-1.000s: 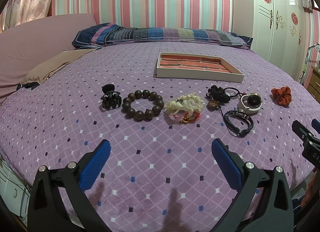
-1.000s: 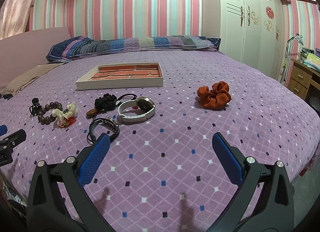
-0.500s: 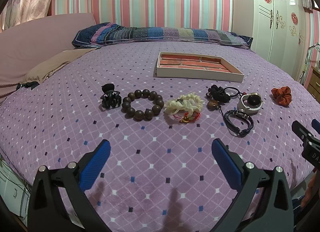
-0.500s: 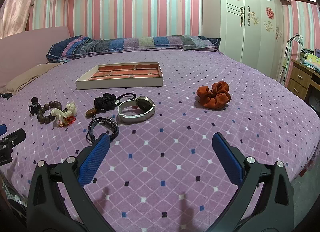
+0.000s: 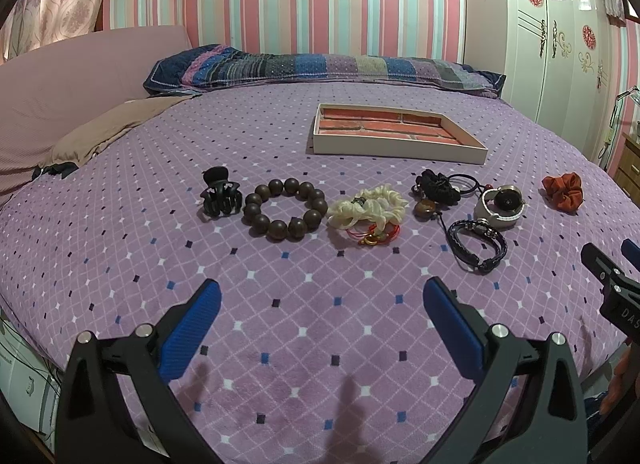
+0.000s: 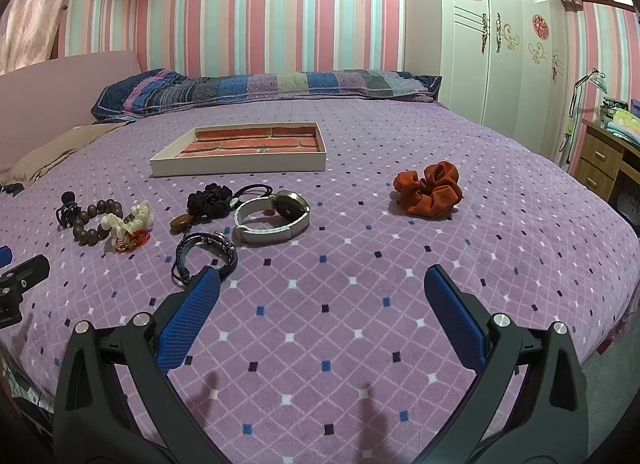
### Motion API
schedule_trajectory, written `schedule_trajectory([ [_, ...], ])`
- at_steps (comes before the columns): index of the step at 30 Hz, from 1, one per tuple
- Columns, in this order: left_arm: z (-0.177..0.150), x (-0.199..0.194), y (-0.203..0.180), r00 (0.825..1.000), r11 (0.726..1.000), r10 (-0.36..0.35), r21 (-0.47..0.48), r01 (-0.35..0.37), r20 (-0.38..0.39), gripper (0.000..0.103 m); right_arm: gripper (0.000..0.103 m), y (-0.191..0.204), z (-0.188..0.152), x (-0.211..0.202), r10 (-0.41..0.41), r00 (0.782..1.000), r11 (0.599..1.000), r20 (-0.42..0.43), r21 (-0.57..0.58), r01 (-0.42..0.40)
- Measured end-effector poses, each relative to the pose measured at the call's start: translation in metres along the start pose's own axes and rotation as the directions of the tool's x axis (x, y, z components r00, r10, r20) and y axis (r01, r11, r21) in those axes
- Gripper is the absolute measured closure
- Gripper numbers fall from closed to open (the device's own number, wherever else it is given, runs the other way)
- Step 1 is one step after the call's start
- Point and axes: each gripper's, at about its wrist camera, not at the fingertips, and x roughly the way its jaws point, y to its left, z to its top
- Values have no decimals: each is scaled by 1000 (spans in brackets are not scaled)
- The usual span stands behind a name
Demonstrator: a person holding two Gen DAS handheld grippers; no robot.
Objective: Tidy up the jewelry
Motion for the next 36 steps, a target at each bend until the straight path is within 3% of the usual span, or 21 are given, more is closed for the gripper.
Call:
schedule_trajectory([
  [36, 0, 1, -3, 1000, 1000, 2, 0, -2, 0, 4, 4, 2, 0, 3, 0, 1000, 1000, -5, -4, 0],
])
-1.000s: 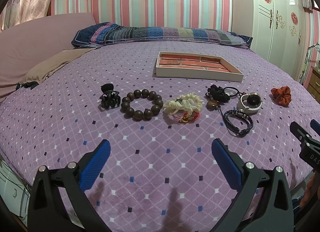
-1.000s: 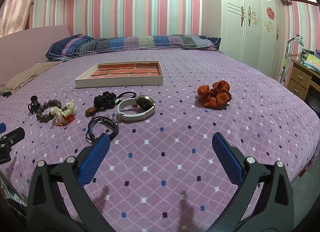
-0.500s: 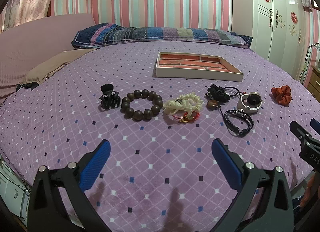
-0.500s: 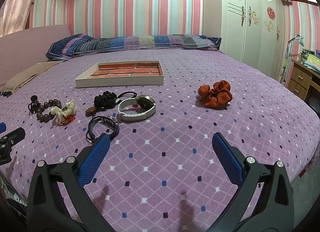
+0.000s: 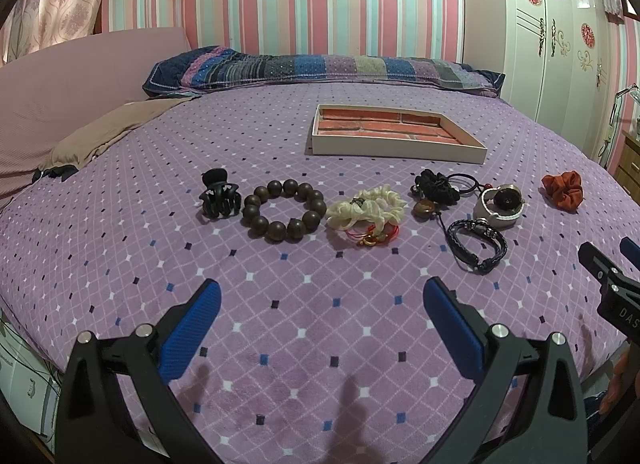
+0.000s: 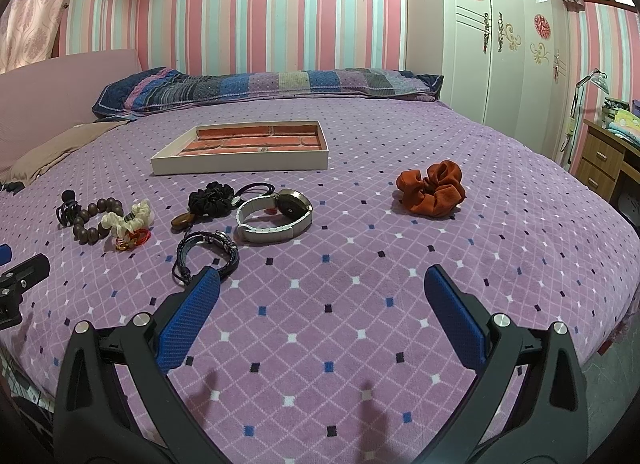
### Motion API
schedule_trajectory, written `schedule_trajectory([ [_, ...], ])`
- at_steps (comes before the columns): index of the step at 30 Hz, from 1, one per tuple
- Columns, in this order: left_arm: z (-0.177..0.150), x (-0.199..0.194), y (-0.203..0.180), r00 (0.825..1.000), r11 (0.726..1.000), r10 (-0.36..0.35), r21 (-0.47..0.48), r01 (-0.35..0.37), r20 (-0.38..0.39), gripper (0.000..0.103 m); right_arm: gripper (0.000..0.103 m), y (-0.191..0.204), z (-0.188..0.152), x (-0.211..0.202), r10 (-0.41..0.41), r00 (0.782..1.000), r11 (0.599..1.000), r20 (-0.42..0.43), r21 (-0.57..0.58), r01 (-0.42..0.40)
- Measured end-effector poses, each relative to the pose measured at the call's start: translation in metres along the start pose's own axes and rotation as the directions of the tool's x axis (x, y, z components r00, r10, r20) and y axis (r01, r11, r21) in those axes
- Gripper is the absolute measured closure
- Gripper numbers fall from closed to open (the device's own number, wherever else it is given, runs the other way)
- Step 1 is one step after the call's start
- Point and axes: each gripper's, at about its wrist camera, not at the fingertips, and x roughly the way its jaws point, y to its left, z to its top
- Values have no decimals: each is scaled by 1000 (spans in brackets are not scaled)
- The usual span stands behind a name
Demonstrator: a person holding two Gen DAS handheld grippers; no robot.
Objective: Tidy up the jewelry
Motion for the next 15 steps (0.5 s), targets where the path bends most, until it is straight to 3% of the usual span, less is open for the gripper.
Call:
schedule_trajectory([
  [15, 0, 0, -1, 1000, 1000, -2, 2, 2, 0, 4, 4, -1, 0, 3, 8, 1000, 1000, -2, 7, -8],
])
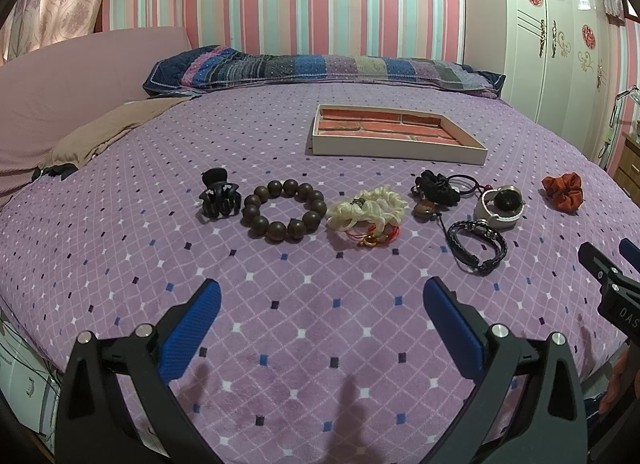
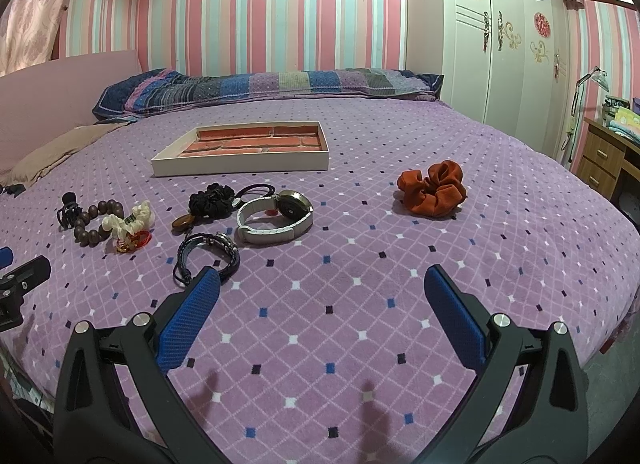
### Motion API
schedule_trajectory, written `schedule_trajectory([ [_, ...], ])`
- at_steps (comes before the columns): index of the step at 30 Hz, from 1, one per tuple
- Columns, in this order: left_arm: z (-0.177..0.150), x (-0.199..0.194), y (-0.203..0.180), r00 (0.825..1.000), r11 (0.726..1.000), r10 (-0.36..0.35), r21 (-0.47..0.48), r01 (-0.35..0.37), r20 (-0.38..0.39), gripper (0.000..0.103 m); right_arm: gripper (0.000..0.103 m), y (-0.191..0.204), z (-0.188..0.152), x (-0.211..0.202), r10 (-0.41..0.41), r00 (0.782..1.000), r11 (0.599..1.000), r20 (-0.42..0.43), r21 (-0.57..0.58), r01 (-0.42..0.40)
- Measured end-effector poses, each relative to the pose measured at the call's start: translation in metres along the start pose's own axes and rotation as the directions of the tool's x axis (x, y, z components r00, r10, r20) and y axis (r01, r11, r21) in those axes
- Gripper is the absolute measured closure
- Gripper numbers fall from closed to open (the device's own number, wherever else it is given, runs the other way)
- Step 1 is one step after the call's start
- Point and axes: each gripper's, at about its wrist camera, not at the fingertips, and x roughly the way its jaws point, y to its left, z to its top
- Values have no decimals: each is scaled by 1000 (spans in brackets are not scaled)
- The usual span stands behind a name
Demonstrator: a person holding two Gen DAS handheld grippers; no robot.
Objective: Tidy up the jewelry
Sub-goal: 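Grasp the cream scrunchie with the left tool while the right tool grasps the silver watch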
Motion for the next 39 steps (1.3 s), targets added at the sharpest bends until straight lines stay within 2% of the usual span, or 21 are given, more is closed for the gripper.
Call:
schedule_trajectory([
  [11, 6, 6, 1, 999, 999, -28, -23, 27, -19, 4, 4, 0, 4, 6, 13, 1000, 1000, -14, 20, -12],
  [22, 14, 16, 3, 1000, 1000, 0, -16, 0, -17, 4, 4, 0, 9, 17, 10, 999, 1000, -34, 29, -9],
  [29, 25, 29, 4, 999, 999, -22, -27, 21, -35, 4, 4, 0, 16, 29, -17, 999, 1000, -31, 16, 18],
  [34, 31, 37, 4, 999, 1000, 3, -7, -3, -36, 4, 4, -2, 22, 39, -26, 999, 999, -39, 22, 27],
  [39, 40, 43, -2, 999, 1000, -18, -1, 18, -33, 4, 4, 2, 32, 52, -34, 998, 999, -45, 19, 34],
])
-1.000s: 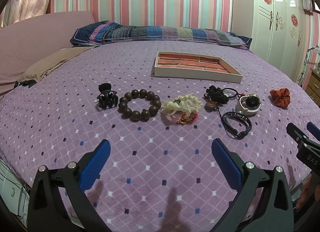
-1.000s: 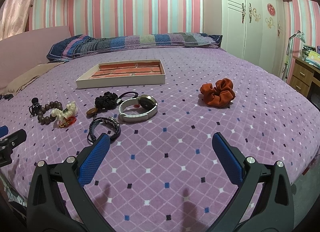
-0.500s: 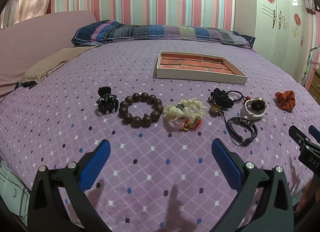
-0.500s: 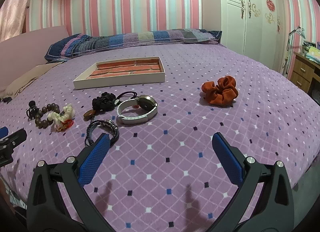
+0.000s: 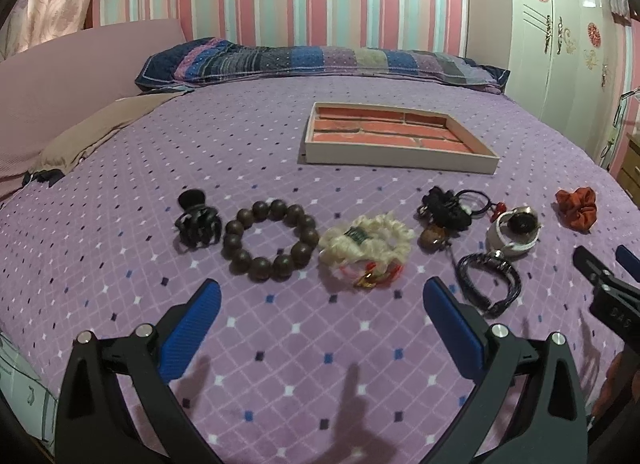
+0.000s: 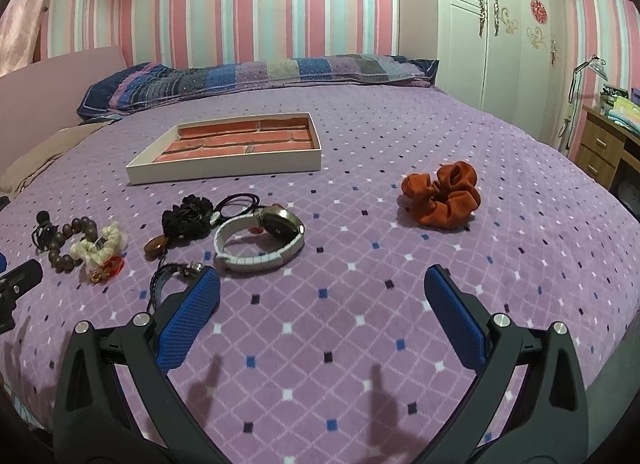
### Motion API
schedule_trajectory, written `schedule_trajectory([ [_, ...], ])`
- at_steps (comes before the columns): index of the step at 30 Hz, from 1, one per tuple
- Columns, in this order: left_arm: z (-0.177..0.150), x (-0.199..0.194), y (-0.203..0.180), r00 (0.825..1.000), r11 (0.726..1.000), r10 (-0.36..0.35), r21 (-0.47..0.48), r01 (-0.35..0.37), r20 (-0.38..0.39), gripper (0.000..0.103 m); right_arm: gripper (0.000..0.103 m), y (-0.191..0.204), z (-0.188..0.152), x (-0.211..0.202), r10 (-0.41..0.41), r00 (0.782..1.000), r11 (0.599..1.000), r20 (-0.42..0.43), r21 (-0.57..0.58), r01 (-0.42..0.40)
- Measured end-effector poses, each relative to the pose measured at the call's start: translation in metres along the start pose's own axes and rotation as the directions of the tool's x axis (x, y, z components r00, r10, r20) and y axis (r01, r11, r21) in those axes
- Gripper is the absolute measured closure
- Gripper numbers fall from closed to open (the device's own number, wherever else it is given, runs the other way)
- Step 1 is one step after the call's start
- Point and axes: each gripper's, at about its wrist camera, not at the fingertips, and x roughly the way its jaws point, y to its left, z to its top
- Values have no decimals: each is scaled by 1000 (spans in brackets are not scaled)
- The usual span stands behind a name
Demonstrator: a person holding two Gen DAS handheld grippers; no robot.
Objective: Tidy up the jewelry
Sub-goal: 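Grasp the cream scrunchie with the left tool while the right tool grasps the silver watch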
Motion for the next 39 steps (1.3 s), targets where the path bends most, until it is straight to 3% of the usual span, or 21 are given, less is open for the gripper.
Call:
schedule_trajectory([
  [10, 21, 23, -3, 1000, 1000, 4, -4, -4, -17, 4, 4, 5, 14, 24, -14, 1000, 1000, -15, -11, 14],
  [16, 29, 33, -2, 999, 999, -39, -31, 38, -32, 5, 4, 5, 18, 38, -21, 999, 1000, -39, -24, 20],
  [27, 43, 47, -14, 999, 1000, -26, 12, 26, -24, 5, 4, 6, 41, 50, -44, 999, 998, -30, -51, 43],
  [32, 43, 56, -11, 998, 999, -44, 4, 45, -54, 17, 4, 3, 47, 56, -53, 999, 998, 2, -42, 53],
  [39, 35, 83, -4, 982, 994, -98, -55, 90, -163, 35, 4, 7, 30, 80, -8, 996, 999, -91, -36, 4],
])
